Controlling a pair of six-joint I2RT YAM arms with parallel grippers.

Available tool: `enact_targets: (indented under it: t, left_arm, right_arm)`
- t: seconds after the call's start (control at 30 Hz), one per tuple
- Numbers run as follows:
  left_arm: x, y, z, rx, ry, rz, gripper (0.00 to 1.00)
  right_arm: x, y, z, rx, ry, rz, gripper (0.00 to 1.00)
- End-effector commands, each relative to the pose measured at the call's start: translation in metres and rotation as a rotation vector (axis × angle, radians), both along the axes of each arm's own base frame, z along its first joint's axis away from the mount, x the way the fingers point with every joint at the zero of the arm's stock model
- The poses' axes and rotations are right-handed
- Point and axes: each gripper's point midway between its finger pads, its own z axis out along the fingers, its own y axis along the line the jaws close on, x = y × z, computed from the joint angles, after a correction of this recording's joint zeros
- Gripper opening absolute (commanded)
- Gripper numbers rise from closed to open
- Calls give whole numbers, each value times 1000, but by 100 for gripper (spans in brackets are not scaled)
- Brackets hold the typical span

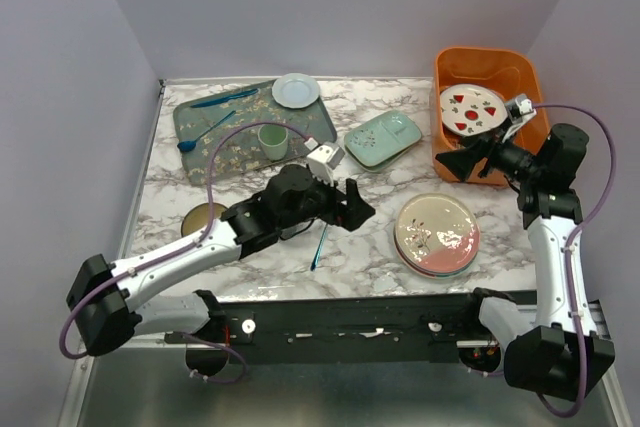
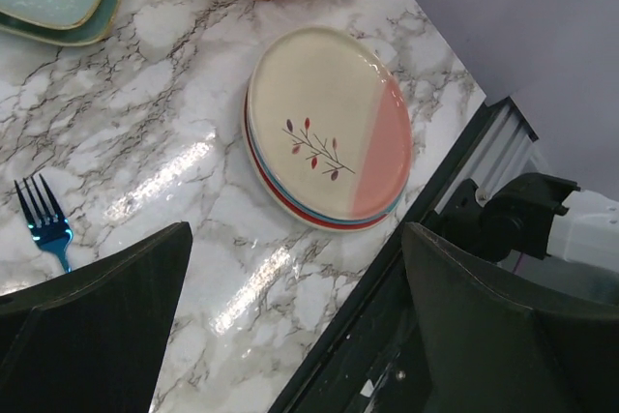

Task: Place the mixed dishes into the plastic bin
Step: Pick up the plate at the center of the board.

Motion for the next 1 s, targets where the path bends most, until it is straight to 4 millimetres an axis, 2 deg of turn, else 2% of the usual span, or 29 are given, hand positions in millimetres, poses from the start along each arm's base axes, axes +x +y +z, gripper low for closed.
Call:
enact_targets:
  t: [0.0, 0.03, 0.07, 0.13, 0.17, 0.23, 0.27, 0.3, 0.33, 0.37, 0.4, 0.43, 0.47, 0.53, 0.57, 0.6, 0.67, 0.7, 0.97]
  left_arm:
    - [16, -23, -6, 67, 1, 53, 98]
    - [18, -26, -10, 81, 10, 57, 97]
    - [20, -34, -22, 111, 28, 55, 97]
    - [25, -43, -20, 116, 29, 64, 96]
    - [28, -49, -32, 144, 48, 63, 96]
    - [31, -62, -30, 138, 51, 58, 93]
    - [33, -68, -43, 164, 69, 54, 92]
    - [34, -74, -45, 167, 73, 45, 91]
    - [36, -82, -41, 158, 70, 34, 87]
    - [38, -88, -55, 184, 88, 28, 85]
    - [40, -92, -59, 192, 93, 23, 83]
    - [42, -100, -54, 187, 93, 13, 79]
    - [45, -104, -69, 218, 107, 9, 77]
    - [49, -113, -69, 230, 114, 0, 73]
    - [52, -116, -73, 241, 116, -1, 71]
    - [53, -119, -86, 270, 128, -6, 69]
    - [58, -123, -87, 293, 130, -4, 67]
    - [59, -125, -99, 319, 140, -7, 66]
    - [65, -135, -124, 397, 172, -24, 61]
  right_arm:
    - [-20, 11, -4, -26, -65, 101, 100]
    - [-22, 12, -3, -31, -74, 98, 100]
    - [-21, 10, -7, -36, -68, 81, 100]
    - [-22, 8, -9, -39, -65, 68, 100]
    - [-22, 8, -9, -40, -63, 62, 100]
    - [-21, 6, -10, -58, -72, 61, 100]
    - [-20, 5, -10, -61, -72, 54, 100]
    - [-20, 5, -11, -60, -64, 51, 100]
    - [-19, 4, -10, -62, -63, 46, 100]
    - [-19, 3, -11, -62, -60, 41, 100]
    - [-18, 2, -11, -63, -58, 38, 100]
    - [-19, 2, -10, -62, -58, 38, 100]
    - [-18, 2, -10, -64, -59, 35, 100]
    - [-18, 2, -10, -63, -56, 34, 100]
    - [-18, 2, -11, -63, -54, 35, 100]
    - [-18, 2, -11, -62, -51, 36, 100]
    - [-18, 1, -11, -63, -49, 35, 100]
    - [-17, 1, -12, -62, -44, 35, 100]
    - [-15, 0, -15, -62, -27, 30, 100]
